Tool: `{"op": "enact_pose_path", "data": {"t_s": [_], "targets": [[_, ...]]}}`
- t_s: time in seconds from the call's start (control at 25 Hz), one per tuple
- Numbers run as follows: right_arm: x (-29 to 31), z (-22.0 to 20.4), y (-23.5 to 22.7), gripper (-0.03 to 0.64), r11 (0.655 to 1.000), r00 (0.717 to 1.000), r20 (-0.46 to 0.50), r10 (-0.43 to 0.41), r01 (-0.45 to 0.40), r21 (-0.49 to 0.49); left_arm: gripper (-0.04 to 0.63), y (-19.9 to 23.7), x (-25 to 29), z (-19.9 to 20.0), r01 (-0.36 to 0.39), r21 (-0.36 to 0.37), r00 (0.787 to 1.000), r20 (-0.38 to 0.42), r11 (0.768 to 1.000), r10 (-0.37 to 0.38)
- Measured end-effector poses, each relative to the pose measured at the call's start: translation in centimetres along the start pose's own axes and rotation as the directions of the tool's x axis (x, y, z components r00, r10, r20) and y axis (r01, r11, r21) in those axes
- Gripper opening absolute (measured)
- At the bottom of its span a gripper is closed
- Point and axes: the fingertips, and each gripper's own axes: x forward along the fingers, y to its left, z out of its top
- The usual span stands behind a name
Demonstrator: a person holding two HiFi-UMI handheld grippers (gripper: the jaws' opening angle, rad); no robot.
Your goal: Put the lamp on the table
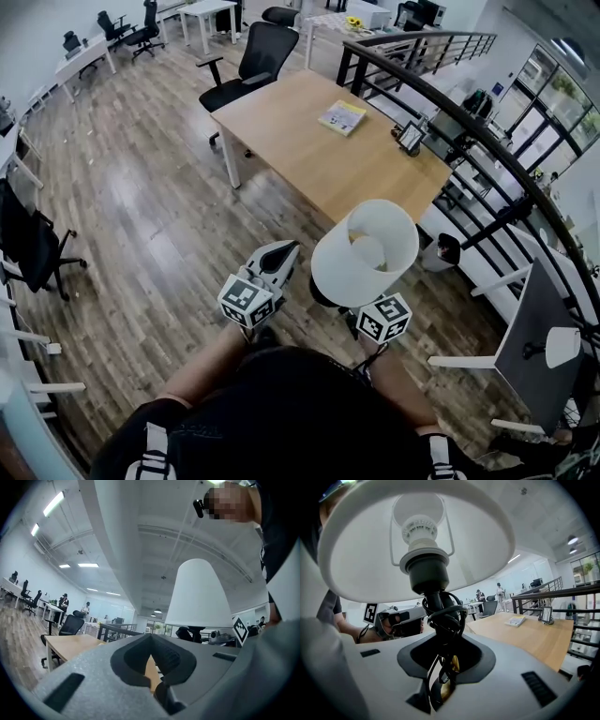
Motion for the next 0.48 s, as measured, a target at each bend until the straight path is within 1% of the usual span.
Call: {"op": "enact_pose_path", "data": {"t_s": [0.24, 0.36, 0.48], "targets": [[5.7, 2.5, 0.0, 0.098, 0.999, 0.999, 0.023, -0.045, 0.045, 0.023, 0.009, 5.1, 0.2, 2.8, 0.076, 0.014, 0.997, -0.009, 0.997, -0.076], [8.6, 3.2, 0.2, 0.098, 0.998, 0.998, 0.033, -0.055, 0.055, 0.025, 0.009, 7.9, -0.2, 3.2, 0.091, 0.014, 0.996, -0.019, 0.996, -0.091], [10.5, 3.5, 0.3, 0.098, 0.998, 0.998, 0.036, -0.060, 0.059, 0.027, 0.009, 9.6, -0.4, 3.2, 0.106, 0.011, 0.994, -0.032, 0.994, -0.106]]}}
